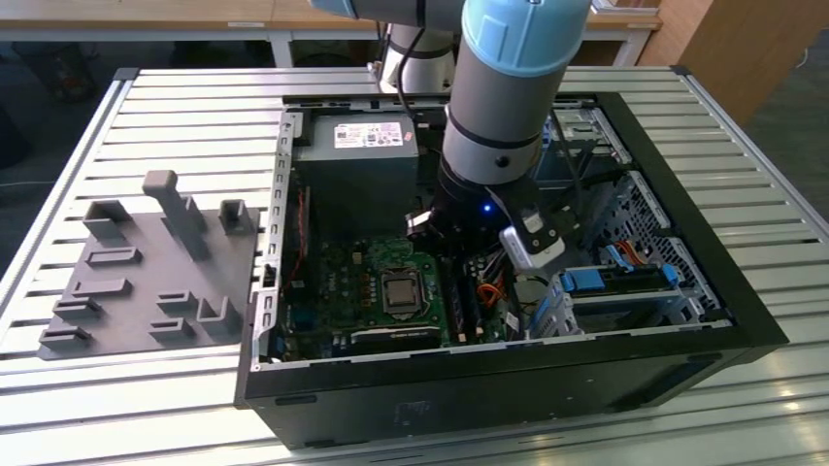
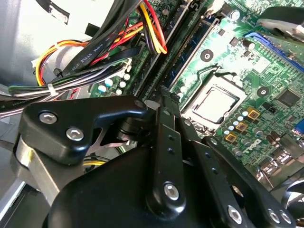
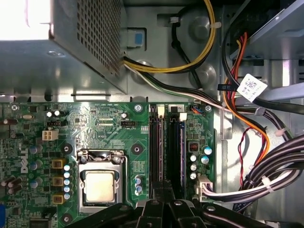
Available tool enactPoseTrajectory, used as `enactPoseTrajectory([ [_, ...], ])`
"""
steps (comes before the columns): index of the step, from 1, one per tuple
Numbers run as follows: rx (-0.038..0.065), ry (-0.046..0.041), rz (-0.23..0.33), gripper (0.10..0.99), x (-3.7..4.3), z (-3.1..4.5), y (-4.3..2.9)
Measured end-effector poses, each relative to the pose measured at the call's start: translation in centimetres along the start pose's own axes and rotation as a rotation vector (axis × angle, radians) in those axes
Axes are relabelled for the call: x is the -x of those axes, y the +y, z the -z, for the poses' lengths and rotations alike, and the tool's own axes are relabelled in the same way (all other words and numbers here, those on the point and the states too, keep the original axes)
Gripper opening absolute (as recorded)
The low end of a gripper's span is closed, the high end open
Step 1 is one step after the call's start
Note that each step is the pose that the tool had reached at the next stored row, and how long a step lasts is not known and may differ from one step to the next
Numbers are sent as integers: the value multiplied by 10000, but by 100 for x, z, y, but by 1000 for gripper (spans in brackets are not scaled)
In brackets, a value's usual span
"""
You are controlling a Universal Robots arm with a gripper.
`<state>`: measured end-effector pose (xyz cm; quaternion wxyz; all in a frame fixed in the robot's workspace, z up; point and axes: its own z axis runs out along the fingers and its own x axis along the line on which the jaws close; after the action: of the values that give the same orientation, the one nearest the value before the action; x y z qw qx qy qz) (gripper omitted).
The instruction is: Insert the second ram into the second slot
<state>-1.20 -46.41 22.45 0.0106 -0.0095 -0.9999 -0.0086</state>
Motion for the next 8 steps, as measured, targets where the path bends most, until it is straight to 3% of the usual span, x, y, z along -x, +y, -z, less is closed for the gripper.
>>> enactPoseTrajectory([
  [8,-11,3,0,106,1,-55,-1],
])
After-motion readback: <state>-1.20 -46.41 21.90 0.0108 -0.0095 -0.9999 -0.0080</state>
